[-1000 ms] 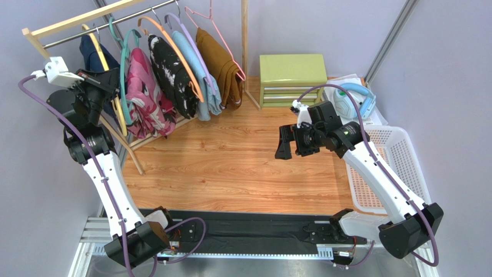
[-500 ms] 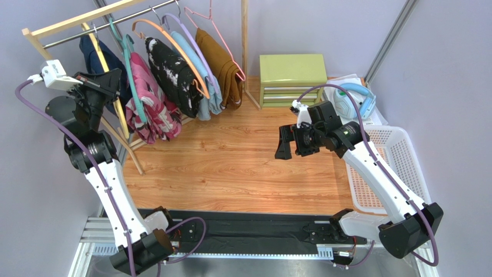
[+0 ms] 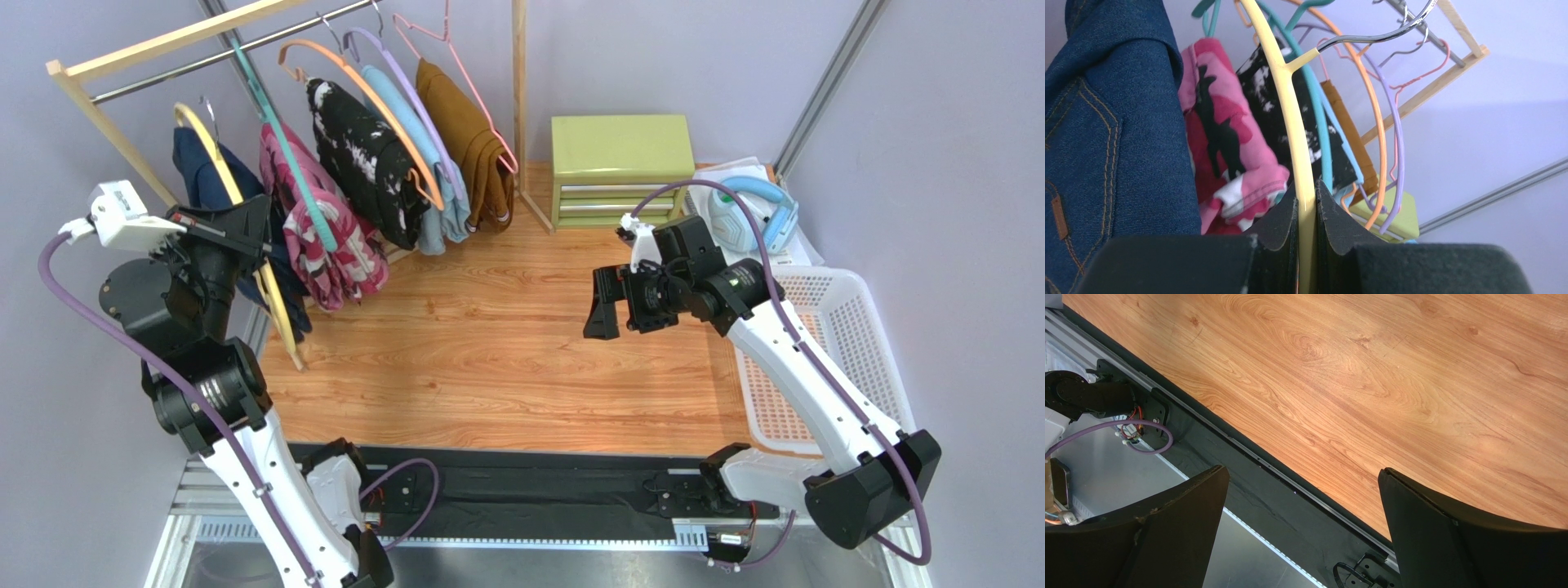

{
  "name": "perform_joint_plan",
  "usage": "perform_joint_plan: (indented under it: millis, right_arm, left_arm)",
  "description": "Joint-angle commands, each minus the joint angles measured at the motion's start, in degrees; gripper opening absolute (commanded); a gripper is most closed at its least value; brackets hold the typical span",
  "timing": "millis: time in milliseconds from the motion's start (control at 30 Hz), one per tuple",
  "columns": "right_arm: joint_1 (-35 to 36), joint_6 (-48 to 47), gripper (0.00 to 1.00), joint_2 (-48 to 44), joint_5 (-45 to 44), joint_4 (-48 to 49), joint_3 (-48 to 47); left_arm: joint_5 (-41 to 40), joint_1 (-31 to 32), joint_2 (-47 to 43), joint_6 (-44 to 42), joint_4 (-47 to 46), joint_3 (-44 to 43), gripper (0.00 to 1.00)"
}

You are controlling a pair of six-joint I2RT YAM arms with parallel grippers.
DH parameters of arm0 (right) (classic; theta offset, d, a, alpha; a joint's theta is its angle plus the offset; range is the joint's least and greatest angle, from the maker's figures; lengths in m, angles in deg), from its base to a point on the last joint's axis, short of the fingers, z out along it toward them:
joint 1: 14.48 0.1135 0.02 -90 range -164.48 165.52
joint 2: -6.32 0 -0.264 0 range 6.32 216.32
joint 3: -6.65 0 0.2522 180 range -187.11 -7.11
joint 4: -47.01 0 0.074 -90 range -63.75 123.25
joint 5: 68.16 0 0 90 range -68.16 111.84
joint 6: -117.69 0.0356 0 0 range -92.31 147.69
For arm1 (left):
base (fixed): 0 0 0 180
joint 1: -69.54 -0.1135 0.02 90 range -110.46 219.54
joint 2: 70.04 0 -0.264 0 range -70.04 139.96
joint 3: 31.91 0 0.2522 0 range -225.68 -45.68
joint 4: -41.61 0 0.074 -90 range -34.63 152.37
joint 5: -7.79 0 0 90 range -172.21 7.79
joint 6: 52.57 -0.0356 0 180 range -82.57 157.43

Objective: Remove the trousers from the hanger

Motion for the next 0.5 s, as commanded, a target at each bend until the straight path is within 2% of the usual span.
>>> perform_joint_plan:
  millis: [0, 200, 333, 467]
  right_arm:
    - [-0.15, 1.44, 1.00, -0.20, 0.09, 1.62, 0.43]
    - [0.11, 2.06, 1.00, 0.59, 0.45, 1.80, 0.43]
    - [0.20, 2.15, 1.00, 0.77, 0.19, 1.54, 0.61]
    - [0.20, 2.41, 1.00, 0.42, 0.27, 1.53, 1.13]
  left_arm:
    - [-3.05, -0.46, -3.25, -3.31, 10.46, -8.89, 0.00]
    - [-4.10, -0.46, -4.65, -4.10, 29.36, -17.33, 0.00]
    - [-6.13, -0.46, -6.85, 0.01, 40.08, -18.84, 0.00]
    - [2.54, -0.46, -8.70, 2.49, 46.94, -16.74, 0.00]
